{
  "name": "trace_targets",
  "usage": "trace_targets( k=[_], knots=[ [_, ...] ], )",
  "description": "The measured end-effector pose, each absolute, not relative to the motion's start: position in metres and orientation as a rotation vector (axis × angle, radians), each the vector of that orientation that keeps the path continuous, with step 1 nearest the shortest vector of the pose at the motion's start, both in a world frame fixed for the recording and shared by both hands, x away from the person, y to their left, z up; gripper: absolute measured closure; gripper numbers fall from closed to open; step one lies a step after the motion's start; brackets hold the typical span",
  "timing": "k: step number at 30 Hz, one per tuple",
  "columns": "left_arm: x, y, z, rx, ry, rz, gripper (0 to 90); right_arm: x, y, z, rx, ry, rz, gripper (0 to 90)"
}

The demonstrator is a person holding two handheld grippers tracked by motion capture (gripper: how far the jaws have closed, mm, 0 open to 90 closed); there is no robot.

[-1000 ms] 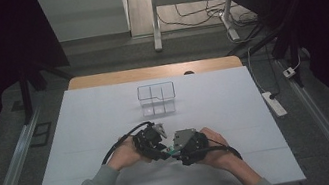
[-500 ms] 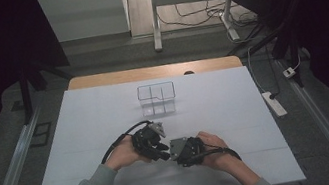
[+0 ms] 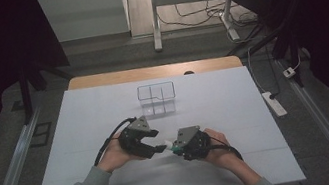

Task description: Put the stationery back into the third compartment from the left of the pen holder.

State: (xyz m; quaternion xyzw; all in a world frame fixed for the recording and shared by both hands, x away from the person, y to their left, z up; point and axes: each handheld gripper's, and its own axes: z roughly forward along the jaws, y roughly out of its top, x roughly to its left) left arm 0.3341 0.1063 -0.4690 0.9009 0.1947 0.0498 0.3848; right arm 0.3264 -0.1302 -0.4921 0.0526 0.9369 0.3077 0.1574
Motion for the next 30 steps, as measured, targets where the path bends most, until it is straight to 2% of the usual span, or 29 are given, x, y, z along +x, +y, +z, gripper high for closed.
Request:
trace_targets(
  k=[8,12,30],
  knots=[
    [0.316,0.148,-0.480,2.215,0.664,0.237,31.9,0.337,-0.145,-0.487,0.329,2.644,1.056,65.2],
    [0.306,0.164,-0.488,2.241,0.716,0.274,29.4,0.342,-0.151,-0.487,0.388,2.633,1.101,65.2],
    [0.274,0.223,-0.508,2.106,0.901,0.379,28.9,0.351,-0.166,-0.483,0.555,2.554,1.239,65.2]
  ],
)
